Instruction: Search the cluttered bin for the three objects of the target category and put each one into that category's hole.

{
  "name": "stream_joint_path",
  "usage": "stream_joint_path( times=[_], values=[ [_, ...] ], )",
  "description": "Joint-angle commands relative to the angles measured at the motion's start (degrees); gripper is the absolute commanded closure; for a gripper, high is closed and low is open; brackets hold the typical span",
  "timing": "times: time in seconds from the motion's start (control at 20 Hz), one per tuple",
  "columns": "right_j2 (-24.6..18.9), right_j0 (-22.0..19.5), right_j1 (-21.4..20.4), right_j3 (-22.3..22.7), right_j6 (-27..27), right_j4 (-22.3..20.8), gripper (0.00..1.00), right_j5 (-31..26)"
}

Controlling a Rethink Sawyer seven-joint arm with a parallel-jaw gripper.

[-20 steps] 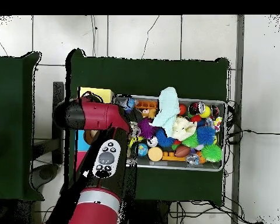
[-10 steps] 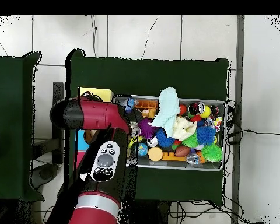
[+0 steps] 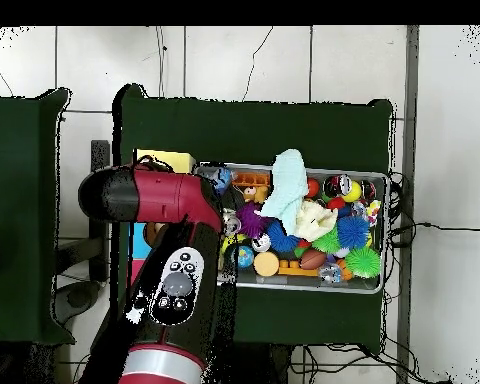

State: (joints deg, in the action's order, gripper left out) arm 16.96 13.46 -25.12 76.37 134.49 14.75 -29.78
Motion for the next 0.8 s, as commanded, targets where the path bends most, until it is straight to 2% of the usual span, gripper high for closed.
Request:
stream_joint_path(
  times=[0.05, 0.8],
  values=[
    [-0.79, -0.60, -2.43, 3.83, 9.65, 1.15, 1.00, -6.40],
    [-0.52, -0.98, -2.98, 3.56, 8.67, 0.52, 1.00, -7.50]
  ],
)
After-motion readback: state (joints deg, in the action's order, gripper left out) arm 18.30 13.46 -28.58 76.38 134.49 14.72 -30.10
